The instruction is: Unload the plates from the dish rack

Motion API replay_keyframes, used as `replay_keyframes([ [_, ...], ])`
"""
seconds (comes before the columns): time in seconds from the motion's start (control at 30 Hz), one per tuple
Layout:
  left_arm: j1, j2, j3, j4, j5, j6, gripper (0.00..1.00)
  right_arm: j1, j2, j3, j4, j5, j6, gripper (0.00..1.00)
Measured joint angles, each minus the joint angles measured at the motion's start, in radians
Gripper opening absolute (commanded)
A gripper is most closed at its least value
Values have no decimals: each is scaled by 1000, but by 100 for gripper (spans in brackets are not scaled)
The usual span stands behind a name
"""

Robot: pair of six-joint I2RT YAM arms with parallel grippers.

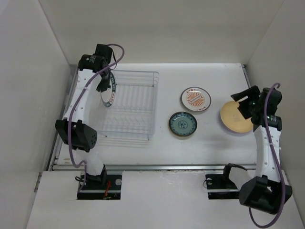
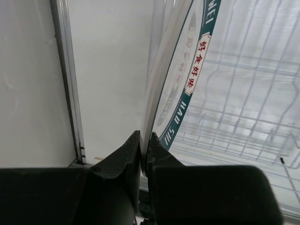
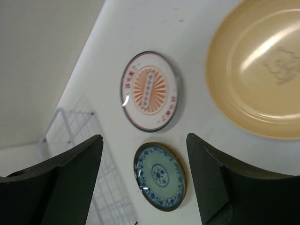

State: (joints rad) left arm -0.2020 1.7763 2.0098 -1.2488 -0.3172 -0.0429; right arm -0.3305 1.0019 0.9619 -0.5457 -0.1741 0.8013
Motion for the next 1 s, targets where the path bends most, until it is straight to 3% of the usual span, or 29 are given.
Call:
replay_keyframes([
  [0.13,-6,-48,55,1,75,-7,0,124,1,11,110,-100,-68,78],
  [0.2,-6,-78,62,4,130,-7,0,231,17,12,181,-149,-100,83],
  [0.27,-6,-104,71,2,222,-1,0,351,63,26,234,-199,-132,100],
  [0.47,-6,-107,117,-34,661,89,0,637,313,151,344,-308,-234,100],
  [0.57,-11,-79,118,-70,868,146,0,711,386,170,414,-392,-249,100],
  [0.67,-13,-45,118,-89,980,181,0,748,461,209,464,-443,-263,100],
  [0.83,-12,1,117,-96,1073,216,0,777,540,219,549,-512,-254,90],
  [0.93,-12,23,117,-96,1094,230,0,778,570,219,619,-549,-224,66],
  [0.97,-12,29,117,-96,1101,233,0,778,577,219,641,-560,-212,43],
  [1.0,-12,35,117,-96,1104,236,0,777,583,219,664,-572,-198,27],
])
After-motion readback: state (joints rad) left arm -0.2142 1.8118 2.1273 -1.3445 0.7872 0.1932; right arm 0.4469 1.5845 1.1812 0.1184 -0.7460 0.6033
